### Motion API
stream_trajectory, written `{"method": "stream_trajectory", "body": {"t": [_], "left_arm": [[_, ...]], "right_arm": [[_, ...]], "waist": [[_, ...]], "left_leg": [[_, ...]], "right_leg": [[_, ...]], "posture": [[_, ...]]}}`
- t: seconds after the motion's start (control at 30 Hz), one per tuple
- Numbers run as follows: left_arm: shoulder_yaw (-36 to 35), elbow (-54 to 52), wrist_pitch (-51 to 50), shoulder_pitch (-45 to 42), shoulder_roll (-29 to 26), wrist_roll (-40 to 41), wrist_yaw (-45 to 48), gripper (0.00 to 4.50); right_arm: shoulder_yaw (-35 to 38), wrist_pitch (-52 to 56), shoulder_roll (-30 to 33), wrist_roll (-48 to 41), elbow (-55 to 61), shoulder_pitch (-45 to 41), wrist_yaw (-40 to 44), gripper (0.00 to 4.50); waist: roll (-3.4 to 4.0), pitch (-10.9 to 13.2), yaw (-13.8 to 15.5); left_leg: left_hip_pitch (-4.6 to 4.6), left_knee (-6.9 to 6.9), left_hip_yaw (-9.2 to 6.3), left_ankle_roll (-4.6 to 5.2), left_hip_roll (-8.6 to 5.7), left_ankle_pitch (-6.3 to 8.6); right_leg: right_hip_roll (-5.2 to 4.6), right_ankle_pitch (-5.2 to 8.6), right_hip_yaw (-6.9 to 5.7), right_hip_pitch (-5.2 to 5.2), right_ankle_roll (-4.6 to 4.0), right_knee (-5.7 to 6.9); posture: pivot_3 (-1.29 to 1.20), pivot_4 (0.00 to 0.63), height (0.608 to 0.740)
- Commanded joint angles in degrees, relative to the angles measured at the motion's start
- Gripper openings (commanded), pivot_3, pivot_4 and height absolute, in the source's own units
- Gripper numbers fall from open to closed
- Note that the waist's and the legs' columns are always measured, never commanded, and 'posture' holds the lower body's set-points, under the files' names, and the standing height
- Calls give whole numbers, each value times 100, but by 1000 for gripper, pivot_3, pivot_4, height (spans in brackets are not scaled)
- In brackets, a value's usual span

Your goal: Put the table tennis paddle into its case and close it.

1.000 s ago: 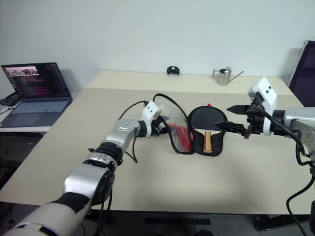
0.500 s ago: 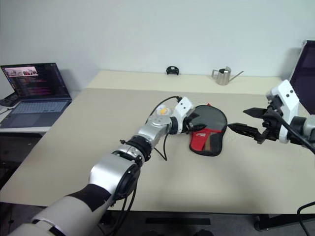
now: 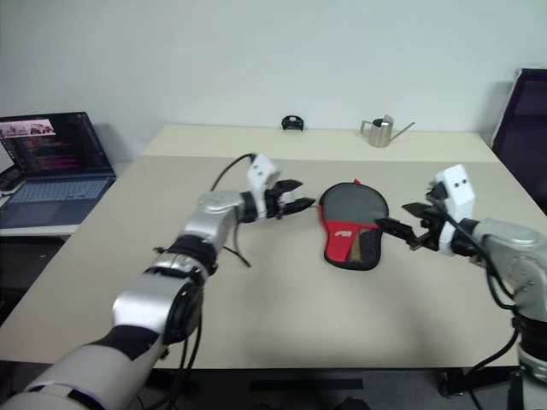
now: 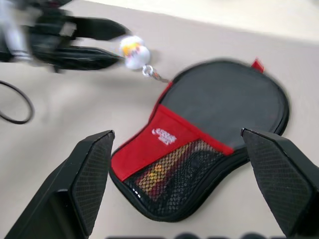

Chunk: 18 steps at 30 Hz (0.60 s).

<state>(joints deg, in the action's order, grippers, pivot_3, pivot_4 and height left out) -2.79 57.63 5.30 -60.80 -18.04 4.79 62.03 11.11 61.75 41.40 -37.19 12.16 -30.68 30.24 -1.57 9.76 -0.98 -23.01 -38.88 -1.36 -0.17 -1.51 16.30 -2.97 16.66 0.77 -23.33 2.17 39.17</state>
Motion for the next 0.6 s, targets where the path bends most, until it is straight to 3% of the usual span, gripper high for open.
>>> {"method": "stream_trajectory", "body": {"t": [0.03,0.27,0.6], "left_arm": [[-87,-1755,-886,542,-319,624,574,3263],[-236,-4387,-2817,1586,-979,1680,677,3263],[-323,-5260,-3431,1718,-1596,2150,547,3263]], "right_arm": [[-258,-479,-213,393,-398,-271,-119,4460],[-615,-1172,-747,1225,-1737,-680,-417,4460],[-679,-1779,-1210,1814,-3458,-1223,-413,4460]], "waist": [[0,0,-20],[-1,0,-24],[1,-1,-90]], "left_leg": [[-1,0,-1,0,1,0],[-9,-7,-8,-1,-2,0],[5,-5,-1,0,1,0]], "right_leg": [[0,0,1,0,0,-1],[-4,-1,-1,1,1,-3],[0,-1,4,4,1,10]], "posture": [[0,150,740],[0,150,740],[0,150,740]]}}
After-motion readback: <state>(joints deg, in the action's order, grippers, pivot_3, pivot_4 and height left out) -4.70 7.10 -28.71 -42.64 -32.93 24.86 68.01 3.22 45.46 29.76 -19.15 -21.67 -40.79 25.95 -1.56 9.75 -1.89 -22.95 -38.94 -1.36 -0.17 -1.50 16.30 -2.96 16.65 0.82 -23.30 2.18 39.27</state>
